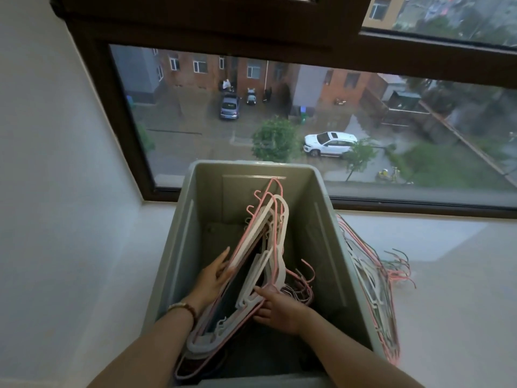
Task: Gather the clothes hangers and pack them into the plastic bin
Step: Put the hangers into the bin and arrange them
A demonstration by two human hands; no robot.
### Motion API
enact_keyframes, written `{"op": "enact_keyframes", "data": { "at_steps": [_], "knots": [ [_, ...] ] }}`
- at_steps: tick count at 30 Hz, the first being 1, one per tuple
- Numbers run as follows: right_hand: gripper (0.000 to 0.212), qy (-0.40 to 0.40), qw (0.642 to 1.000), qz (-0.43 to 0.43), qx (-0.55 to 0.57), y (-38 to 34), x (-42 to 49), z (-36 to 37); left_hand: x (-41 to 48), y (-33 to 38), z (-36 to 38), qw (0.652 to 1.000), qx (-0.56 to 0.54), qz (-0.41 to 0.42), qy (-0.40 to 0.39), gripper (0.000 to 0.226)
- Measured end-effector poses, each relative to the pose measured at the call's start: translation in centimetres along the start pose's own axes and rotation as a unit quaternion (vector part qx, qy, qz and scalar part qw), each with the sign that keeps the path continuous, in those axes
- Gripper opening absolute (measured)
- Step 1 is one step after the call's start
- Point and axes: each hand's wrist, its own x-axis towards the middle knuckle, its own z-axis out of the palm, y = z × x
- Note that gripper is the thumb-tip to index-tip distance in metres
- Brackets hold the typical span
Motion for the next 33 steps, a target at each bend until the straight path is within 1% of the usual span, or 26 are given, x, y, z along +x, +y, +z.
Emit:
{"op": "enact_keyframes", "data": {
  "at_steps": [2,4,5,7,8,11,13,14,15,16,17,18,19,20,22,23,24,25,26,27,28,29,30,31,32,33],
  "knots": [
    [0.042,0.002,1.000,0.000,-0.024,0.0,0.1,-0.1,-0.1,-0.1,0.1,1.000,-0.015,0.000,0.005,0.064],
    [0.034,0.007,0.998,0.000,-0.054,0.1,0.1,-0.1,-0.2,-0.3,0.2,1.000,-0.019,0.005,0.008,0.075],
    [0.032,0.009,0.998,0.002,-0.067,0.1,0.2,-0.2,-0.2,-0.5,0.2,1.000,-0.017,0.001,0.010,0.073],
    [0.042,0.013,0.995,0.004,-0.096,0.1,0.1,-0.5,-0.5,-0.8,0.1,1.000,-0.003,-0.020,0.011,0.054],
    [0.047,0.013,0.994,0.007,-0.112,0.1,0.0,-0.6,-0.5,-1.2,0.1,1.000,0.012,-0.027,0.008,0.050],
    [0.052,-0.017,0.986,0.040,-0.161,0.4,-0.4,-0.8,-0.9,-1.9,0.3,0.998,0.063,-0.028,-0.005,0.053],
    [0.049,-0.035,0.976,0.063,-0.206,0.5,-1.0,-0.4,-1.2,-2.1,0.6,0.996,0.082,-0.027,-0.002,0.052],
    [0.044,-0.022,0.969,0.048,-0.242,0.6,-1.1,-0.2,-1.3,-2.2,0.8,0.996,0.087,-0.030,0.003,0.052],
    [0.036,0.016,0.960,0.005,-0.279,0.5,-1.0,-0.1,-1.3,-2.2,0.9,0.995,0.091,-0.034,0.006,0.052],
    [0.028,0.075,0.947,-0.055,-0.308,0.4,-0.8,-0.2,-1.4,-2.2,0.9,0.995,0.096,-0.037,0.009,0.051],
    [0.022,0.134,0.932,-0.114,-0.318,0.1,-0.6,-0.4,-1.4,-2.4,0.9,0.994,0.100,-0.041,0.010,0.049],
    [0.021,0.183,0.921,-0.160,-0.304,-0.3,-0.4,-0.5,-1.4,-2.5,0.9,0.994,0.105,-0.044,0.011,0.047],
    [0.022,0.215,0.917,-0.190,-0.278,-0.7,-0.2,-0.6,-1.5,-2.6,0.9,0.993,0.105,-0.047,0.012,0.045],
    [0.022,0.229,0.920,-0.200,-0.247,-1.0,-0.1,-0.5,-1.6,-2.7,0.9,0.993,0.102,-0.048,0.015,0.045],
    [0.021,0.210,0.940,-0.192,-0.191,-1.0,0.1,-0.2,-1.7,-2.5,0.8,0.995,0.089,-0.037,0.028,0.043],
    [0.023,0.198,0.943,-0.195,-0.183,-1.0,0.4,-0.2,-1.6,-2.3,0.8,0.996,0.081,-0.027,0.039,0.042],
    [0.024,0.197,0.939,-0.208,-0.190,-0.9,0.4,-0.2,-1.5,-2.0,0.9,0.996,0.070,-0.015,0.051,0.041],
    [0.022,0.217,0.925,-0.229,-0.210,-0.9,0.5,-0.3,-1.4,-1.6,0.9,0.996,0.055,-0.010,0.062,0.039],
    [0.022,0.254,0.901,-0.252,-0.245,-1.0,0.6,-0.7,-1.3,-1.4,1.0,0.996,0.047,-0.009,0.070,0.039],
    [0.026,0.297,0.873,-0.260,-0.287,-1.1,0.8,-1.2,-1.2,-1.3,1.1,0.996,0.042,-0.011,0.074,0.038],
    [0.036,0.331,0.851,-0.248,-0.323,-1.2,1.1,-1.8,-1.1,-1.3,1.1,0.996,0.043,-0.015,0.075,0.038],
    [0.049,0.343,0.847,-0.213,-0.345,-1.1,1.4,-2.4,-1.2,-1.5,1.2,0.996,0.045,-0.018,0.077,0.036],
    [0.060,0.333,0.857,-0.167,-0.355,-0.9,1.6,-2.8,-1.3,-1.5,1.3,0.995,0.045,-0.021,0.082,0.035],
    [0.065,0.311,0.866,-0.123,-0.373,-0.7,1.6,-3.1,-1.5,-1.3,1.3,0.995,0.038,-0.024,0.087,0.035],
    [0.063,0.290,0.862,-0.096,-0.405,-0.6,1.6,-3.1,-1.7,-1.0,1.4,0.995,0.030,-0.023,0.096,0.035],
    [0.057,0.284,0.851,-0.091,-0.433,-0.6,1.5,-3.1,-1.8,-0.6,1.5,0.994,0.019,-0.018,0.110,0.035]
  ]
}}
